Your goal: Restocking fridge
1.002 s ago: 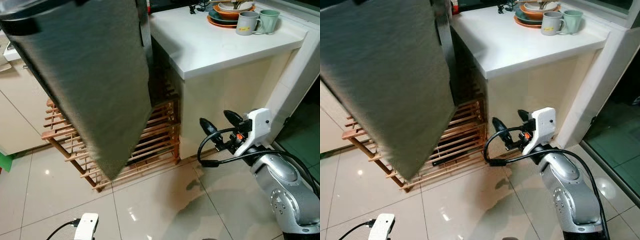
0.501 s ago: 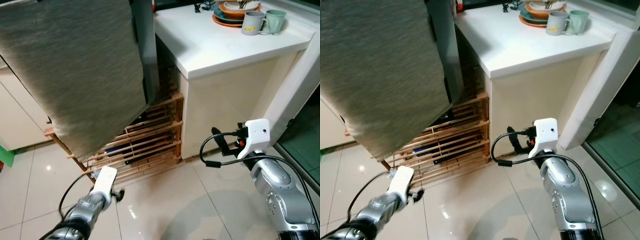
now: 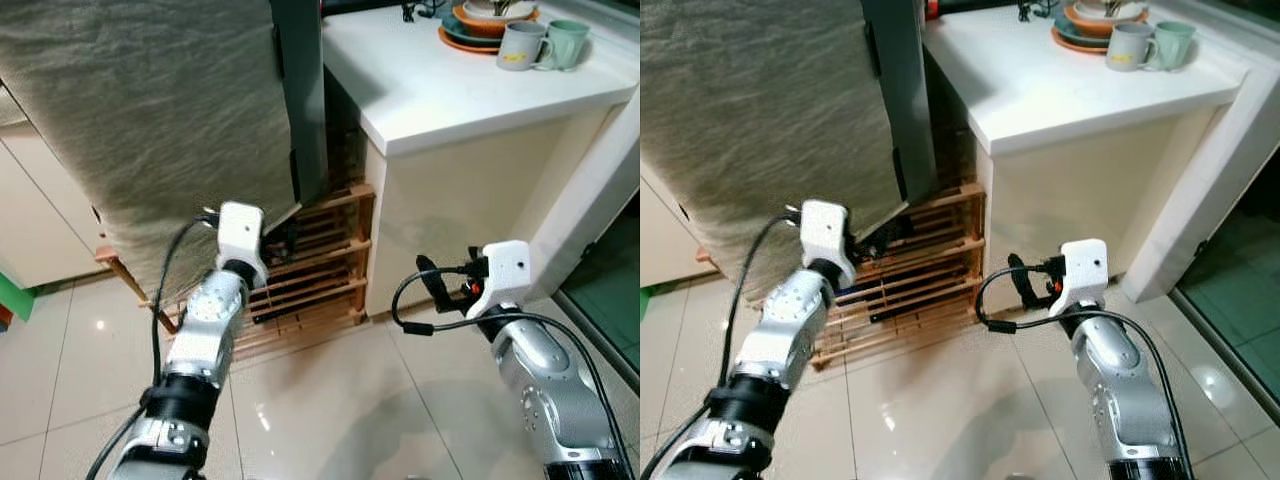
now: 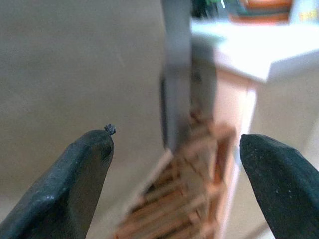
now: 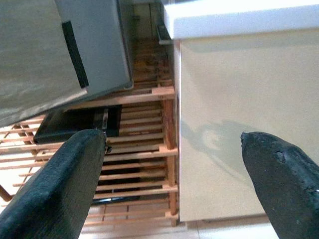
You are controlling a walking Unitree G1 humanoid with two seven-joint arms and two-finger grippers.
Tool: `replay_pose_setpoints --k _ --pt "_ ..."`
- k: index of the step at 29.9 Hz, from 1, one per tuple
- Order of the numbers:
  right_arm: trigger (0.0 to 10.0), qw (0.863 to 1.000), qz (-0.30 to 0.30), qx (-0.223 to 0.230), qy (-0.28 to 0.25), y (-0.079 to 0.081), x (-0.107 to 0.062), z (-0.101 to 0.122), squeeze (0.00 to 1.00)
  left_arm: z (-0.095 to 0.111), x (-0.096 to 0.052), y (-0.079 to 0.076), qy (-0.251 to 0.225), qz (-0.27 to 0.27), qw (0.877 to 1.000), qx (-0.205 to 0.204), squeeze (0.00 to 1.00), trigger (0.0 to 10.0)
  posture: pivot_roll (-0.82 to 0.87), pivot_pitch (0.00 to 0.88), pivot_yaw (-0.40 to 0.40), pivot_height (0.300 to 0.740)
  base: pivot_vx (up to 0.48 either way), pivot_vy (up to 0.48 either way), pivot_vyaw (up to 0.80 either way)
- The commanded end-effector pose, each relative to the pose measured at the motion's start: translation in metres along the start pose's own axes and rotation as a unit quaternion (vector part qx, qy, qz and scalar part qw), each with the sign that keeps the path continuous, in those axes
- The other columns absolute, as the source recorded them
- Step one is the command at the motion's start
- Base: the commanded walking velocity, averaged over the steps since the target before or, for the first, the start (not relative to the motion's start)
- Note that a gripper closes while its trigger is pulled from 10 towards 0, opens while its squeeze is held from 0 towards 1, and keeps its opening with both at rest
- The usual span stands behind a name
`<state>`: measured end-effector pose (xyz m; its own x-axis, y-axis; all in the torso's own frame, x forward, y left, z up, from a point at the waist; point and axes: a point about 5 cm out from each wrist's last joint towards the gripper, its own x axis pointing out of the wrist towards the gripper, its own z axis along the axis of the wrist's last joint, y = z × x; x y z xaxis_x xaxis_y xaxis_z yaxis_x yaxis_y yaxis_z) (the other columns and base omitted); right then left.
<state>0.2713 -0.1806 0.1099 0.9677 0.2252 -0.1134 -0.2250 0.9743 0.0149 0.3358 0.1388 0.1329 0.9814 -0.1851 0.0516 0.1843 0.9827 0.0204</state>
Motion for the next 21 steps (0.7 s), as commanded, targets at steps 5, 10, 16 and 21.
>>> replay_pose_setpoints --k 5,10,16,21 --pt "10.0 1.000 0.008 -0.005 -0.019 0.004 0.006 0.005 0.00 0.017 0.000 0.002 -0.020 0.015 1.000 0.007 0.00 10.0 -0.17 0.000 0.090 0.740 0.000 0.000 0.45" --pt "10.0 0.999 0.013 -0.003 -0.031 0.005 0.007 0.007 0.00 0.028 0.007 0.001 -0.033 0.018 0.999 0.000 0.00 10.0 -0.17 0.000 0.088 0.740 0.000 0.000 0.48" --pt "10.0 0.999 0.015 -0.005 -0.030 0.006 0.006 0.006 0.00 0.035 0.011 0.007 -0.036 0.033 0.999 0.003 0.00 10.0 -0.17 0.000 0.084 0.740 0.418 0.000 0.00" --pt "10.0 0.999 0.016 -0.003 -0.032 0.006 0.005 0.005 0.00 0.042 0.013 0.011 -0.044 0.054 0.998 -0.009 0.00 10.0 -0.17 0.000 0.085 0.740 0.424 0.058 0.00"
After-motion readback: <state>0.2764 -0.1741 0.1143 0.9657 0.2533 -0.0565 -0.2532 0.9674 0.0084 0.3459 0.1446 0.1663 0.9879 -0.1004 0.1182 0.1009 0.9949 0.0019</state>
